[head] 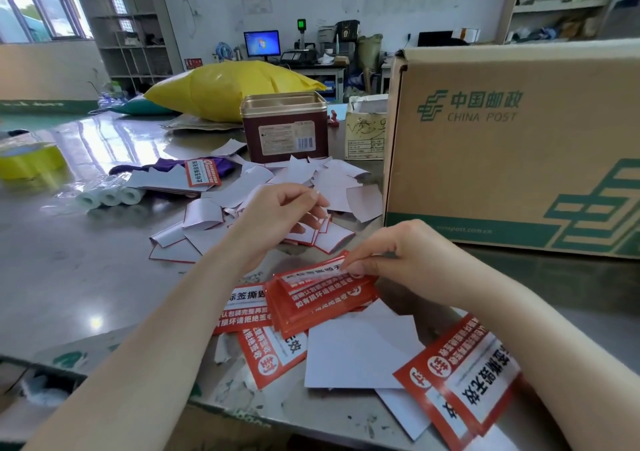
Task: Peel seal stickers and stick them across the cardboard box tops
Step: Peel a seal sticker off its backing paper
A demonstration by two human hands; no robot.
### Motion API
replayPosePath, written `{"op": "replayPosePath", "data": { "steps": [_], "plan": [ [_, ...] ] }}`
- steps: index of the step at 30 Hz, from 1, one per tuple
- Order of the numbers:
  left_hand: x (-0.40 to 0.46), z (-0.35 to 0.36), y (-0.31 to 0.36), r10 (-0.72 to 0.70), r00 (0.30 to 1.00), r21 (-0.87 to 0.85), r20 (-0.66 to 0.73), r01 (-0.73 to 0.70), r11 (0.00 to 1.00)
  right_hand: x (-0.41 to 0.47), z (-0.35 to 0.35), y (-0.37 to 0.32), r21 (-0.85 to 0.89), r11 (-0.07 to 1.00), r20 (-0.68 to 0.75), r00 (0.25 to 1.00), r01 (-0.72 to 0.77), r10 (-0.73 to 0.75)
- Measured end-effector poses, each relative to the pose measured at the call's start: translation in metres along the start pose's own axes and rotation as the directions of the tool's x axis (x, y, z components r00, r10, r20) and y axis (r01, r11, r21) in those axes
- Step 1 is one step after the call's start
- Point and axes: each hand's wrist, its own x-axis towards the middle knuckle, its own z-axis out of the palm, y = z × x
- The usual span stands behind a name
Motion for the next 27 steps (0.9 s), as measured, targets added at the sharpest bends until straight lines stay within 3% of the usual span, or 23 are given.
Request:
{"op": "replayPosePath", "data": {
  "steps": [2,4,7,9,12,16,22,27],
  "plan": [
    [-0.001,0.0,0.001,-0.029,1.0,-0.031,0.006,0.029,0.999,0.0,-0.001,0.0,-0.023,1.0,-0.054,0.998,0.014,-0.015],
    [-0.002,0.001,0.002,-0.063,0.998,-0.057,0.005,0.063,0.996,0.001,-0.002,0.002,-0.028,0.999,-0.213,0.977,0.023,-0.028],
    [-0.002,0.003,0.007,-0.201,0.979,-0.175,0.035,0.204,0.963,0.0,-0.005,0.003,0.1,0.995,-0.475,0.88,0.027,0.025],
    [-0.002,0.001,0.009,-0.243,0.967,-0.202,0.073,0.253,0.946,0.001,-0.009,0.005,0.17,0.985,-0.559,0.824,0.01,0.088],
    [-0.003,-0.001,0.009,-0.216,0.96,-0.285,0.178,0.26,0.923,0.001,-0.01,0.006,0.194,0.981,-0.594,0.799,0.027,0.096],
    [-0.006,-0.006,0.01,-0.105,0.961,-0.458,0.257,0.217,0.862,-0.001,-0.006,0.004,0.083,0.991,-0.63,0.776,0.105,-0.029],
    [-0.007,-0.007,0.009,-0.023,0.959,-0.521,0.284,0.175,0.835,0.001,-0.006,0.007,0.068,0.988,-0.671,0.739,0.138,-0.057],
    [-0.008,-0.007,0.009,0.012,0.942,-0.478,0.335,0.159,0.864,0.0,-0.007,0.009,0.054,0.987,-0.695,0.716,0.151,-0.072]
  ]
}}
